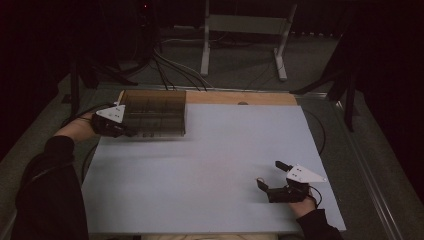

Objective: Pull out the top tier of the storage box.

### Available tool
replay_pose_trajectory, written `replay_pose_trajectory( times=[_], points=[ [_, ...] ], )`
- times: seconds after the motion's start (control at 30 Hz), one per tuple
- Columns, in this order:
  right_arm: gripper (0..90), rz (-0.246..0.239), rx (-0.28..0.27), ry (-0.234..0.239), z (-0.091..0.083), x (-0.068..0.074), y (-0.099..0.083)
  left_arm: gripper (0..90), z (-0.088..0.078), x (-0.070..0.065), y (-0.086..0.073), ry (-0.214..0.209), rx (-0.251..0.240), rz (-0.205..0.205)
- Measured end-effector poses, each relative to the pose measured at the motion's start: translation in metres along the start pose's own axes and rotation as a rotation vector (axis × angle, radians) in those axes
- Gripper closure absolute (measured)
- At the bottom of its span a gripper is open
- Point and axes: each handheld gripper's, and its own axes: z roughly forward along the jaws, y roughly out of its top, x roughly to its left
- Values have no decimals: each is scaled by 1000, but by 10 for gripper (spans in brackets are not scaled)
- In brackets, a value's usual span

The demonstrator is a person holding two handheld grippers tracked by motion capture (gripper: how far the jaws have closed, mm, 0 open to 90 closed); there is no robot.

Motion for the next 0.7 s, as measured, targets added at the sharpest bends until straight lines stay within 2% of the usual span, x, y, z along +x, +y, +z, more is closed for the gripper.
replay_pose_trajectory(
  times=[0.23, 0.43, 0.7],
  points=[
    [27, -1, 0, 1, 0, 0, 0, 842, -1, -3, -5, -8, -5, 2],
    [27, -2, 0, 3, 1, 0, 1, 845, 2, -4, -10, -4, -7, 11],
    [27, -7, 1, 3, 1, 1, 1, 838, 2, -5, -12, 10, -24, 3]
  ],
)
